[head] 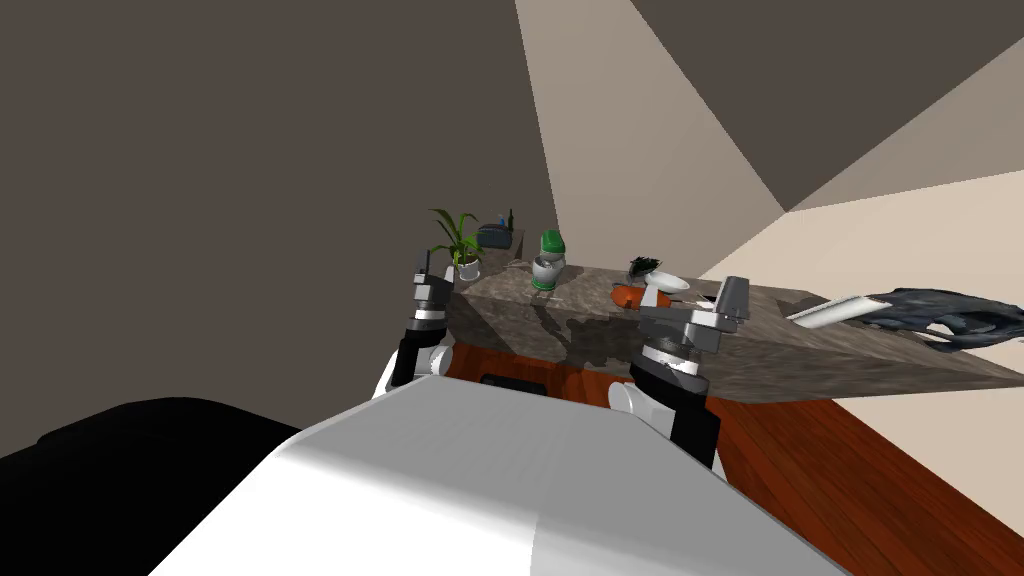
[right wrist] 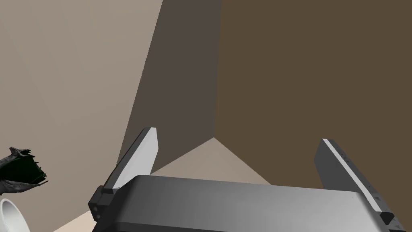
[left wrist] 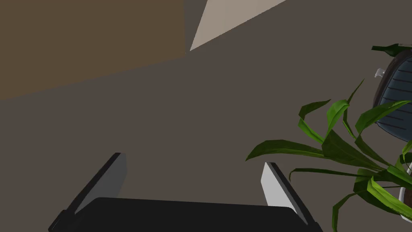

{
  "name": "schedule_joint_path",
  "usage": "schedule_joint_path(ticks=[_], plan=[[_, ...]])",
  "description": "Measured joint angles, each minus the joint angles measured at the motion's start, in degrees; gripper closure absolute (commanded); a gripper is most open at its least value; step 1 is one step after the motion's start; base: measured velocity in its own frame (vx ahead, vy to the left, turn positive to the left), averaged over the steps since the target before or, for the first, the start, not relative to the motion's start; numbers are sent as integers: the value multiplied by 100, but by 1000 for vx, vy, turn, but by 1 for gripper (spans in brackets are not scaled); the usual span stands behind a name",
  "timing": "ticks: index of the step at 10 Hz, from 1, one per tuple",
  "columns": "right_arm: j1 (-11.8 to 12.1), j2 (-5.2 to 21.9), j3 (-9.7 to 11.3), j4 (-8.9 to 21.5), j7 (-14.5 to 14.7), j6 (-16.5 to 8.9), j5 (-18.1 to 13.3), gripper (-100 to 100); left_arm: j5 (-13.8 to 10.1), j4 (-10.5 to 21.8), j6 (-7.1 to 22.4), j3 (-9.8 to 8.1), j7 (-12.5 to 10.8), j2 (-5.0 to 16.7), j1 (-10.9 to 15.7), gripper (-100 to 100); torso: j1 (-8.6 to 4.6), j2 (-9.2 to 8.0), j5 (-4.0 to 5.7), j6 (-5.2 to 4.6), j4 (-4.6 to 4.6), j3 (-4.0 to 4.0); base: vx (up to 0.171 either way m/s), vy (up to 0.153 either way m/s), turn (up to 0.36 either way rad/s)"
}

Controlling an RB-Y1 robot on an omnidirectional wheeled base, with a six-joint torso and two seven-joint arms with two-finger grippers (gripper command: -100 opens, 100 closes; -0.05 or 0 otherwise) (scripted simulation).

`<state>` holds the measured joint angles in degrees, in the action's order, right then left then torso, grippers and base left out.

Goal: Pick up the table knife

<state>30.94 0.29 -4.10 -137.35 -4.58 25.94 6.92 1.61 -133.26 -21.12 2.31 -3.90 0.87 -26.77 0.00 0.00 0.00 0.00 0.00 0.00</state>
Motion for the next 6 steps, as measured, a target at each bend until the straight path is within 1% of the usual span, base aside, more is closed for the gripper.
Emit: schedule_joint_path(ticks=[1, 4, 5, 6], plan=[[-15, 109, 19, 31, 14, 7, -28, -100, 0, 0, 0, 0, 0, 0, 0, 0, 2, 3, 0, 1, -1, -1, 19, 21, 95], [-120, 594, 57, 193, 75, 21, -162, -100, 0, 0, 0, 1, 0, 0, 0, 0, 14, 9, -3, 2, -2, -5, 27, 44, 121], [-182, 789, 43, 271, 90, 26, -213, -100, 0, 0, 0, 1, 0, 0, 0, 0, 18, 16, -4, 2, -3, -9, 49, 58, 199], [-239, 952, 90, 363, 133, 43, -306, -100, 0, 0, 0, 1, 0, 0, 0, 0, 21, 20, -5, 3, -5, -11, 39, 62, 230]])
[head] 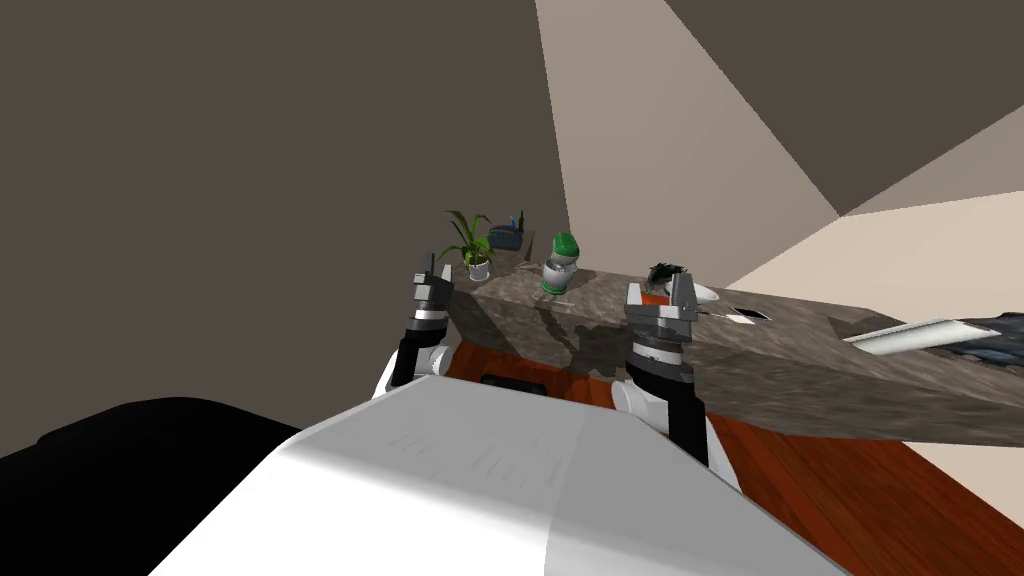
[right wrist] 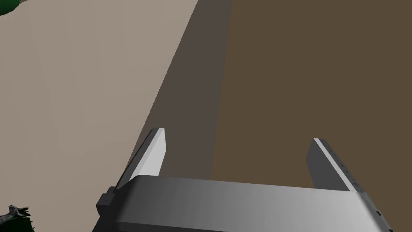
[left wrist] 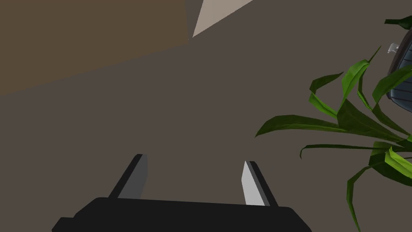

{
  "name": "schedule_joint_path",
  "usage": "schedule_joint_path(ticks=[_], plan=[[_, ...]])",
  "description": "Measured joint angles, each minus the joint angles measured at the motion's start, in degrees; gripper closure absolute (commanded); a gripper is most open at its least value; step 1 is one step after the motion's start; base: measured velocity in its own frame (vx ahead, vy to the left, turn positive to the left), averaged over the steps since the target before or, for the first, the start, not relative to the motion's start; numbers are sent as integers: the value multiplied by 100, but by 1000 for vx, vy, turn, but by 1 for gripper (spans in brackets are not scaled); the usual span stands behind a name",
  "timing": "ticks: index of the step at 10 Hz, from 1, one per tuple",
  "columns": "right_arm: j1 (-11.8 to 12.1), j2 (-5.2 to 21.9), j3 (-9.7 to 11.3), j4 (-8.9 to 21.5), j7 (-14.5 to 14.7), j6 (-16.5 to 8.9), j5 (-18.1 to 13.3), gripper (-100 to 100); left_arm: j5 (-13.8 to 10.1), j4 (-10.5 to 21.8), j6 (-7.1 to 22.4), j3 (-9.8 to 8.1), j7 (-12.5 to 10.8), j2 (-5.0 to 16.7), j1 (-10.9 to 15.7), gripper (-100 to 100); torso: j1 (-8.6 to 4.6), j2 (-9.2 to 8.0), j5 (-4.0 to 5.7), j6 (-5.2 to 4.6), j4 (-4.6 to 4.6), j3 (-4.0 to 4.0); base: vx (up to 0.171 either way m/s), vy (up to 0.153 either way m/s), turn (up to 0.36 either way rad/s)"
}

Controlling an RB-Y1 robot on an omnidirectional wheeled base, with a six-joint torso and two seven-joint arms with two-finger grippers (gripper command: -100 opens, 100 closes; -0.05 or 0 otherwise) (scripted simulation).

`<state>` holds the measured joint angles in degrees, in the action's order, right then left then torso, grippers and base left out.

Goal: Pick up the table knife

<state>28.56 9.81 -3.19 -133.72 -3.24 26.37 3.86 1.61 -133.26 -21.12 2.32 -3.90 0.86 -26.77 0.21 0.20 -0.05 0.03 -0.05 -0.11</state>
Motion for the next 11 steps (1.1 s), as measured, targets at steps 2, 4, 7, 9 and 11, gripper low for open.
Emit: schedule_joint_path(ticks=[2, 4, 7, 9, 11], plan=[[-196, 352, 56, 196, 102, -12, -195, -100, 0, 0, 0, 0, 0, 0, 0, 0, 7, 2, -2, 0, 0, -1, 51, 75, 228], [-327, 682, 149, 418, 226, 58, -433, -100, 0, 0, 0, 0, 0, 0, 0, 0, 11, 9, -3, -1, -2, -5, 76, 93, 260], [-594, 1118, 211, 669, 348, 31, -690, -100, 0, 0, 0, 0, 0, 0, 0, 0, 3, -5, -1, -2, 1, 3, 42, 58, 170], [-727, 1458, 292, 910, 464, 111, -938, -100, 0, 0, 0, 0, 0, 0, 0, 0, 10, 4, -2, -1, -1, -2, 60, 61, 186], [-874, 1746, 333, 1065, 530, 104, -1081, -100, 0, 0, 0, 0, 0, 0, 0, 0, 4, -5, -1, -3, 1, 2, 50, 55, 221]])
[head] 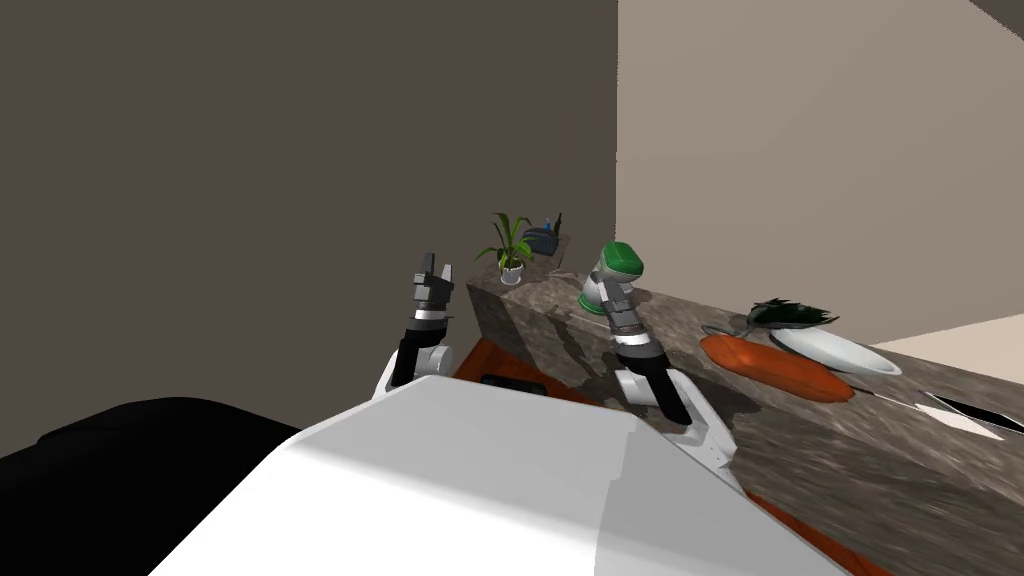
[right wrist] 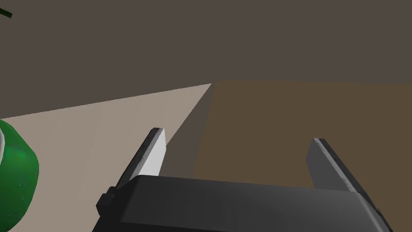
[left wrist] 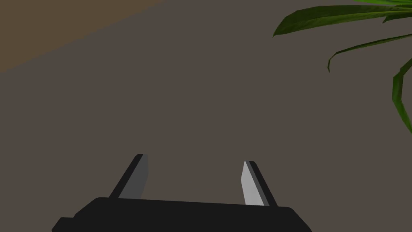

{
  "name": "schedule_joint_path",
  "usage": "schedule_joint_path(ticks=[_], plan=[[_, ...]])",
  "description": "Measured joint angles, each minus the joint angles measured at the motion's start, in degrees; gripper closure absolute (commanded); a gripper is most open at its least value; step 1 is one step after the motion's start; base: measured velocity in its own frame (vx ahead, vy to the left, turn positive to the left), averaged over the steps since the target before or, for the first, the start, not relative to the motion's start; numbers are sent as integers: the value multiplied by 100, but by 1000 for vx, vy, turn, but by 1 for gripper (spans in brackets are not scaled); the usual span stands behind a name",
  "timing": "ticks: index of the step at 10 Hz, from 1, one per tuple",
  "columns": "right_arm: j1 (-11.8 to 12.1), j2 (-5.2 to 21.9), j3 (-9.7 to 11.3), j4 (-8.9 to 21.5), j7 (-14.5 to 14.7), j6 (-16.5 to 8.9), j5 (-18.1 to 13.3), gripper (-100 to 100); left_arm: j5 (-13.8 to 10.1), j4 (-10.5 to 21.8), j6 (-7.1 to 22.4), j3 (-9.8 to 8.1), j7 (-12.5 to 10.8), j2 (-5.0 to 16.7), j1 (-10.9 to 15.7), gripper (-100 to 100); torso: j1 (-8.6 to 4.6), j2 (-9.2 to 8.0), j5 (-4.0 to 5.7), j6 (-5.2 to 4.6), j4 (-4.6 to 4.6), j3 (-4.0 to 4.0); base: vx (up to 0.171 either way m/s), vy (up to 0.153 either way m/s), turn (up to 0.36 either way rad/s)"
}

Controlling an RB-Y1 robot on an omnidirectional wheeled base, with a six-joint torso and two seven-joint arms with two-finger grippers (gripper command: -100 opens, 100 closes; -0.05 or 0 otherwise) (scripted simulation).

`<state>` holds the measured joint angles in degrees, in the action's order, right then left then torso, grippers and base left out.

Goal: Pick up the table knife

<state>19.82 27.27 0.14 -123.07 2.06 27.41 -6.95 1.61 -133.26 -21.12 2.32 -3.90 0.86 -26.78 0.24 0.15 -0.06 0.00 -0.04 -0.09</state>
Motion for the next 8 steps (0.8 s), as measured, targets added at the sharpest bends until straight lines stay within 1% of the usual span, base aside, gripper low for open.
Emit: schedule_joint_path(ticks=[1, 2, 3, 4, 5, 6, 7, 8], plan=[[-115, 178, 51, 119, 46, -12, -123, -100, 0, 0, 0, 0, 0, 0, 0, 0, 2, 4, -1, 1, -1, -2, 46, 34, 98], [-149, 281, 79, 182, 81, -2, -185, -100, 0, 0, 0, -1, 0, 0, -1, 0, -4, -1, 1, -5, 0, 0, 41, 26, 209], [-165, 446, 112, 253, 120, 30, -274, -100, 0, 0, 0, 0, 0, 0, 0, 0, -8, -3, 2, -1, 1, 2, 55, 27, 285], [-222, 647, 150, 324, 150, 22, -384, -100, 0, 0, 0, 0, 0, 0, 0, 0, -8, 1, 2, -1, 0, 0, 40, 13, 80], [-311, 752, 194, 440, 175, 28, -447, -100, 0, 0, 0, -1, 0, 0, -1, 0, -12, -4, 3, -6, 0, 2, 34, 4, 153], [-326, 925, 234, 511, 207, 44, -534, -100, 0, 0, 0, -1, 0, 0, 0, 0, -16, -7, 3, -3, 1, 4, 36, -4, 275], [-444, 1093, 331, 729, 262, 105, -662, -100, 0, 0, 0, -1, 0, 1, 0, 0, -19, -5, 4, -1, 1, 3, 39, -23, 325], [-567, 1258, 446, 938, 313, 131, -800, -100, 0, 0, 0, -1, 0, 1, 0, 0, -25, -3, 5, -1, 0, 2, 28, -31, 82]])
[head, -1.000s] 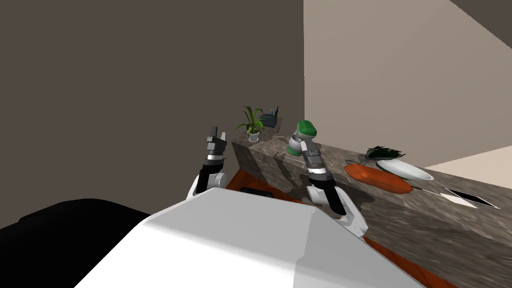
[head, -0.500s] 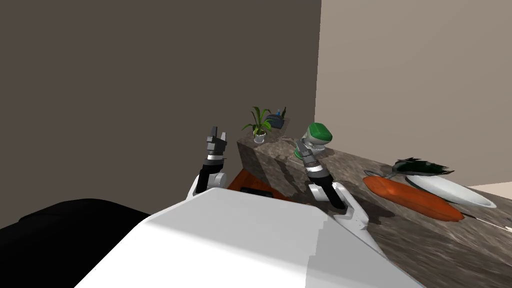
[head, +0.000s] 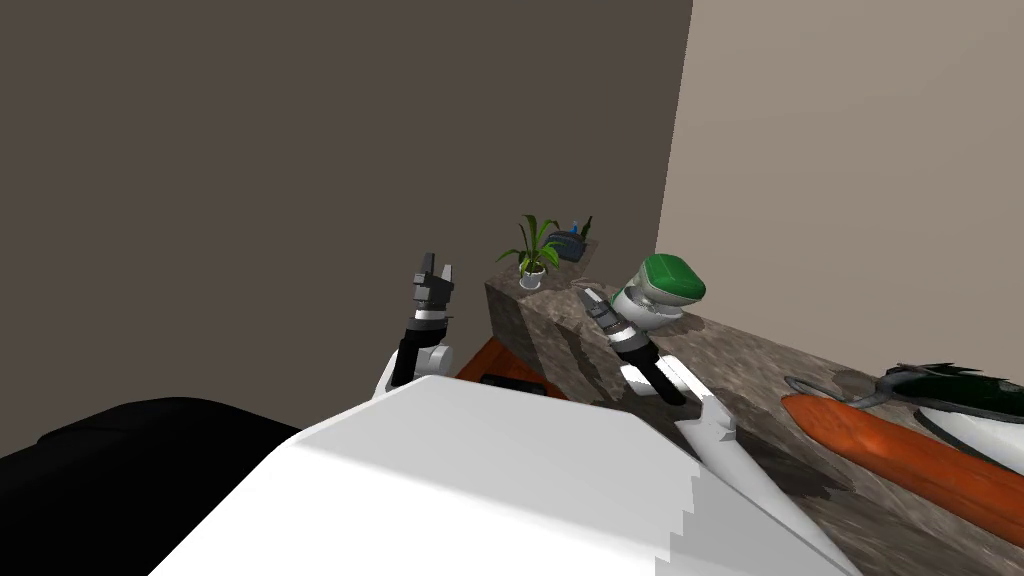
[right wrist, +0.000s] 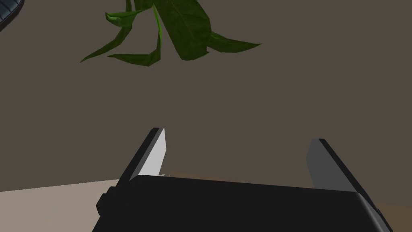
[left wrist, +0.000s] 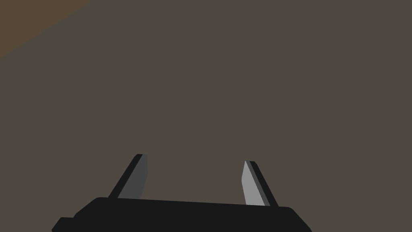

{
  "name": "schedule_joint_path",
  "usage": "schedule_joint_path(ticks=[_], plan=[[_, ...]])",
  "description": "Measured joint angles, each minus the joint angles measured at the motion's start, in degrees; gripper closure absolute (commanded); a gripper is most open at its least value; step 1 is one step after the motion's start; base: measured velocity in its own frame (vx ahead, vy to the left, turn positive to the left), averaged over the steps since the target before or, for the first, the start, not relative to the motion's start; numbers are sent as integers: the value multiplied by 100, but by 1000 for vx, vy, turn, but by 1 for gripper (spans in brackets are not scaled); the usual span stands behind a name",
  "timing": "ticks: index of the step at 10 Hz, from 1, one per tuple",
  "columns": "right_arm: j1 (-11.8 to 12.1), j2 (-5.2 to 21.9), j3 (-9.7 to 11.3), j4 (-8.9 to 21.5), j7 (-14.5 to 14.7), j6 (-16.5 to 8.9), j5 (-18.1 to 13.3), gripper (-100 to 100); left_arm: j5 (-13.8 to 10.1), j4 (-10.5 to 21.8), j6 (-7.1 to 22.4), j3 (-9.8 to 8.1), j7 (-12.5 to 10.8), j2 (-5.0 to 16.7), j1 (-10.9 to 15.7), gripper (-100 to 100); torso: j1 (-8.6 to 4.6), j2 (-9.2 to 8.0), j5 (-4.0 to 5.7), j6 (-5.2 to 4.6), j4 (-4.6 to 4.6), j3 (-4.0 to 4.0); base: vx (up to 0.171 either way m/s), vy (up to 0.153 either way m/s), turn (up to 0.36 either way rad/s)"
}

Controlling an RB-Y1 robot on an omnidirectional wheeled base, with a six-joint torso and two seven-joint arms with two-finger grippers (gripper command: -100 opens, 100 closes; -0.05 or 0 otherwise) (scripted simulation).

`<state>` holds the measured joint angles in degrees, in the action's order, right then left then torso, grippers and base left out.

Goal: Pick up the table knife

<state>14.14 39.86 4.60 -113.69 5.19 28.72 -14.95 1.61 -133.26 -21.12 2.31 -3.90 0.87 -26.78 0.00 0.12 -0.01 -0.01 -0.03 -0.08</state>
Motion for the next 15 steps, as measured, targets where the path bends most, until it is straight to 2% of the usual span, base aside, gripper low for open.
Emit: schedule_joint_path(ticks=[3, 7, 9, 11, 12, 15], plan=[[-39, 525, 171, 187, 58, -15, -249, -100, 0, 0, 0, 0, 0, 0, 0, 0, -8, -12, 2, -2, 3, 7, 12, -39, 160], [-150, 1087, 478, 689, 152, 99, -552, -100, 0, 0, 0, -1, 0, 0, -1, 0, -19, -21, 5, -8, 5, 13, -8, -69, 146], [-112, 1436, 651, 943, 200, 178, -721, -100, 0, 0, 0, -1, 0, 1, 0, 0, -29, -27, 7, -6, 6, 15, -30, -91, 150], [-211, 1681, 850, 1264, 228, 244, -856, -100, 0, 0, 0, -1, 0, 1, 0, 0, -24, -27, 6, -7, 6, 16, -29, -93, 149], [-142, 1883, 946, 1306, 227, 224, -941, -100, 0, 0, 0, -1, 0, 1, 0, 0, -32, -29, 7, -8, 7, 17, -34, -83, 75], [-169, 2383, 1212, 1678, 226, 310, -1124, -100, 0, 0, 0, -1, 0, 1, 0, 0, -32, -39, 8, -8, 9, 23, -55, -93, 124]])
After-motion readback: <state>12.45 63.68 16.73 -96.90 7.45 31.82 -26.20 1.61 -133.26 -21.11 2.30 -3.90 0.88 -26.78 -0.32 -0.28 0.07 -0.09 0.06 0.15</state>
